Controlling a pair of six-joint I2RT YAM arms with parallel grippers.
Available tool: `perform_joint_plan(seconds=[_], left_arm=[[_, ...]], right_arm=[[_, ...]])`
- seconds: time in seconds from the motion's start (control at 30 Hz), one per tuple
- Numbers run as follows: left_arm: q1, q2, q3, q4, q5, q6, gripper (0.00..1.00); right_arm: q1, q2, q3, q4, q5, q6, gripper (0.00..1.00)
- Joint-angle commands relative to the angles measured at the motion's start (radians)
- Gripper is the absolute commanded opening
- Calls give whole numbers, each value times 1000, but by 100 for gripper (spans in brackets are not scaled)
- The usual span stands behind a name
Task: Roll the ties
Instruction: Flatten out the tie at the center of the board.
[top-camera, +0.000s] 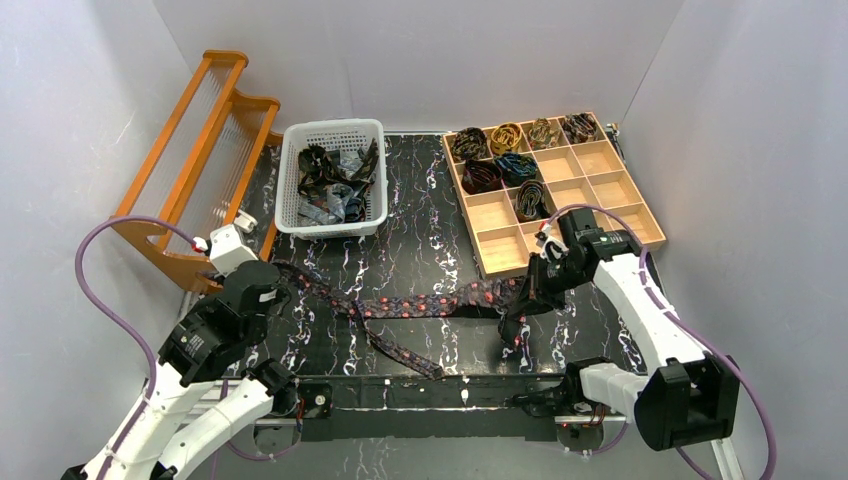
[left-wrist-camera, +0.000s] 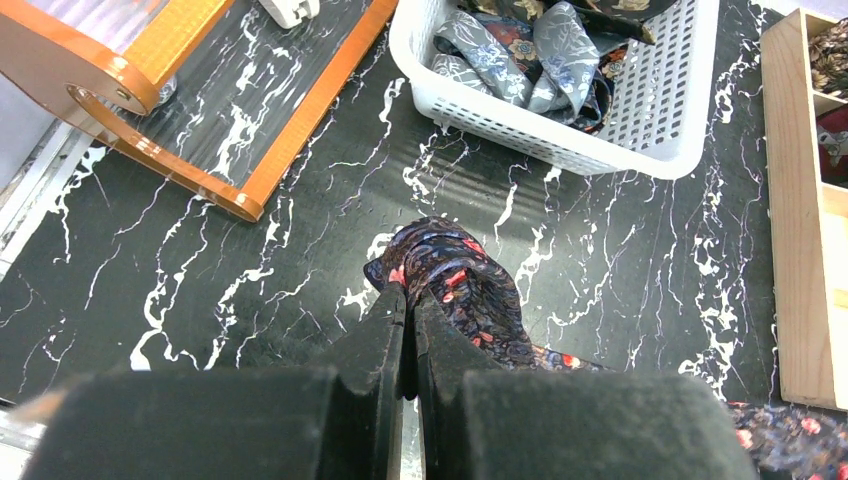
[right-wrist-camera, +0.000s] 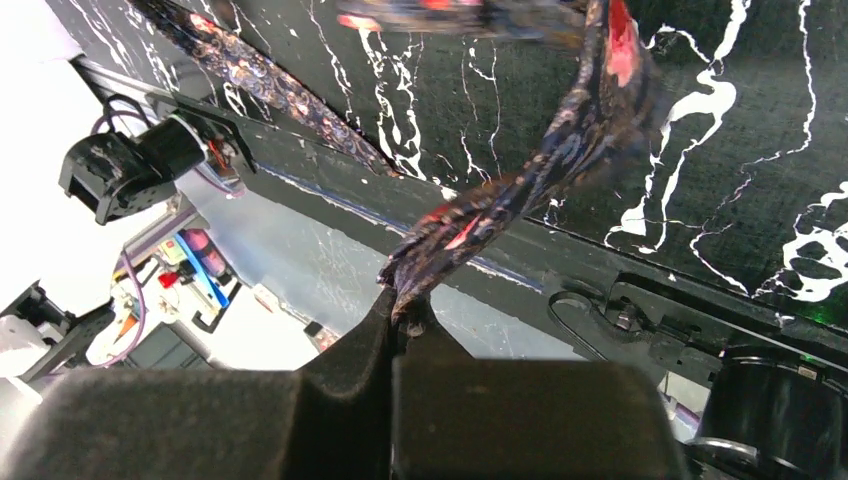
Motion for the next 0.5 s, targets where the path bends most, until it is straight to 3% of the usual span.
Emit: perform_joint_plan(seconds=[0.0, 0.07, 0.13, 0.23, 0.3, 0.37, 0.4, 0.47], left_arm=[[-3, -2, 26, -21, -62, -17, 0], [-3, 3, 28, -17, -66, -15, 0], [-2, 8, 24, -8, -66, -12, 0], [-4, 16, 30, -5, -64, -7, 0], [-4, 12, 32, -4, -60, -7, 0], [-4, 7, 29, -3, -56, -7, 0], [-4, 5, 27, -2, -52, -6, 0], [-3, 7, 22, 4, -42, -1, 0]], right_arm=[[-5, 57, 19, -86, -69, -88, 1], [12, 80, 77, -141, -44, -130, 1], [32, 97, 107, -134, 29, -106, 30], [33, 135, 188, -172, 223, -88, 36], [33, 139, 214, -185, 424, -63, 52], [32, 137, 217, -189, 614, -45, 61], [33, 143, 220, -182, 668, -24, 65], [25, 182, 211, -160, 721, 0, 63]])
